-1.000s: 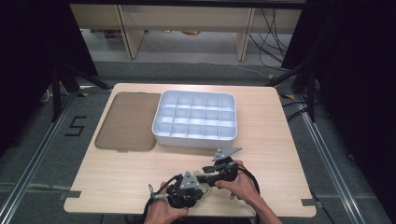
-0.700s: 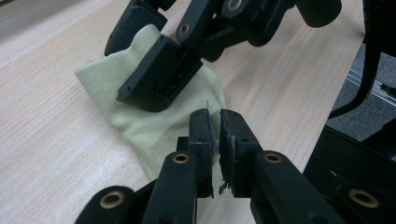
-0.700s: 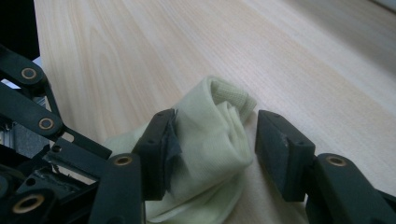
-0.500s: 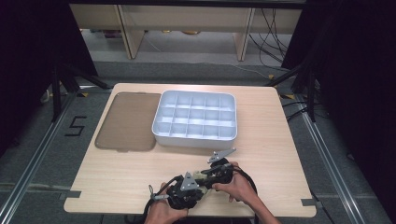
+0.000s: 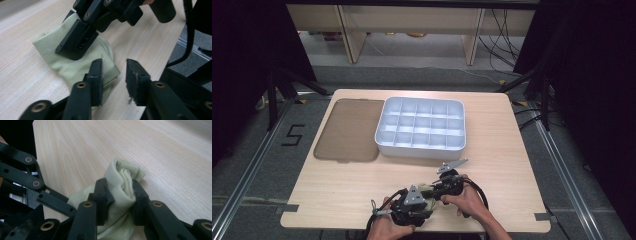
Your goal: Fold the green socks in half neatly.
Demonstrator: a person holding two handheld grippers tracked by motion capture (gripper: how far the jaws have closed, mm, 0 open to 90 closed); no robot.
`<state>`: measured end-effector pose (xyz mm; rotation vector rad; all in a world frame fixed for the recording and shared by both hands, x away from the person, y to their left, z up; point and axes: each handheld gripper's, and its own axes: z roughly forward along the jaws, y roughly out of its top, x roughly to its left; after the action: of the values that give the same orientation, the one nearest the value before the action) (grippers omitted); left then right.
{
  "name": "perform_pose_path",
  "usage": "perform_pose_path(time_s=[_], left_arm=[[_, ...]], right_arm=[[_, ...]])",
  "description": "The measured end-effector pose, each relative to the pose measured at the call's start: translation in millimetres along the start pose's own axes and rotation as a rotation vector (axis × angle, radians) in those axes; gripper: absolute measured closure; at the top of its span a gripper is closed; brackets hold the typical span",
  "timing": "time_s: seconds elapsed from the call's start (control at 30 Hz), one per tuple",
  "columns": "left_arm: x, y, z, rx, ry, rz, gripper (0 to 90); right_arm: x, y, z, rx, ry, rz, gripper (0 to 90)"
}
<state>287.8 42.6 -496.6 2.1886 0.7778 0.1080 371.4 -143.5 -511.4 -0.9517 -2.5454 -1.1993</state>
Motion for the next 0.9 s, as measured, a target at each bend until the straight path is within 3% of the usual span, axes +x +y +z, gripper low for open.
perform_pose_path(time_s=[0.03,0.07,0.1,0.17,0.2,0.23,0.27,0.4,0.43,0.47,0.5,0.53,0.67,0.7,0.73,0.8,0.87,0.9], left_arm=[[1.5,-0.2,-2.2,0.0,-0.008,-0.001,60.3],[0.6,-0.7,-2.9,-0.015,-0.016,-0.035,57.9],[2.1,-1.2,-5.3,-0.021,-0.018,-0.042,56.2],[5.4,-3.2,-11.4,-0.019,-0.004,-0.051,52.4],[4.5,-4.5,-14.0,-0.044,-0.011,-0.085,50.5],[8.0,-6.2,-19.5,-0.039,-0.005,-0.054,48.9],[8.3,-9.0,-22.9,-0.058,0.003,-0.084,47.6],[19.5,-23.0,-41.0,-0.08,0.044,-0.121,43.5],[22.9,-26.7,-45.6,-0.078,0.048,-0.136,42.9],[25.7,-29.9,-49.5,-0.081,0.053,-0.156,42.1],[25.7,-29.9,-49.5,-0.081,0.053,-0.156,41.0],[30.1,-34.4,-55.3,-0.1,0.073,-0.174,40.2],[36.7,-37.6,-61.5,-0.088,0.087,-0.176,38.7],[36.4,-37.6,-59.4,-0.115,0.087,-0.194,38.4],[38.5,-38.0,-61.1,-0.089,0.094,-0.169,38.1],[39.4,-38.3,-59.2,-0.098,0.096,-0.181,37.4],[42.1,-39.4,-59.5,-0.089,0.103,-0.177,36.8],[43.5,-39.9,-59.5,-0.087,0.107,-0.178,36.7]], right_arm=[[0.8,0.1,-0.1,-0.003,-0.003,-0.003,72.8],[0.9,0.2,-0.1,-0.006,-0.001,-0.003,73.2],[0.7,0.2,-0.1,-0.008,0.0,-0.002,73.6],[0.5,0.4,-0.6,-0.013,0.002,-0.003,74.5],[1.2,0.3,-0.9,-0.015,0.009,0.004,74.8],[1.6,0.3,-1.2,-0.017,0.012,0.006,75.1],[1.7,0.3,-1.3,-0.021,0.011,0.002,75.3],[2.9,0.9,-2.2,-0.039,0.02,-0.011,75.8],[4.5,0.5,-1.2,-0.056,0.039,0.005,75.9],[3.5,1.2,-2.4,-0.06,0.047,-0.019,75.9],[6.7,1.4,-4.0,-0.058,0.038,0.0,76.0],[5.9,2.2,-5.1,-0.07,0.044,-0.025,76.1],[9.1,4.0,-10.9,-0.097,0.031,-0.052,76.4],[9.6,4.3,-11.9,-0.103,0.033,-0.057,76.4],[9.9,4.4,-12.7,-0.115,0.033,-0.069,76.4],[11.6,5.3,-15.8,-0.125,0.039,-0.081,76.3],[13.9,6.0,-20.6,-0.141,0.005,-0.094,76.4],[14.9,6.3,-22.2,-0.141,0.011,-0.096,76.4]])
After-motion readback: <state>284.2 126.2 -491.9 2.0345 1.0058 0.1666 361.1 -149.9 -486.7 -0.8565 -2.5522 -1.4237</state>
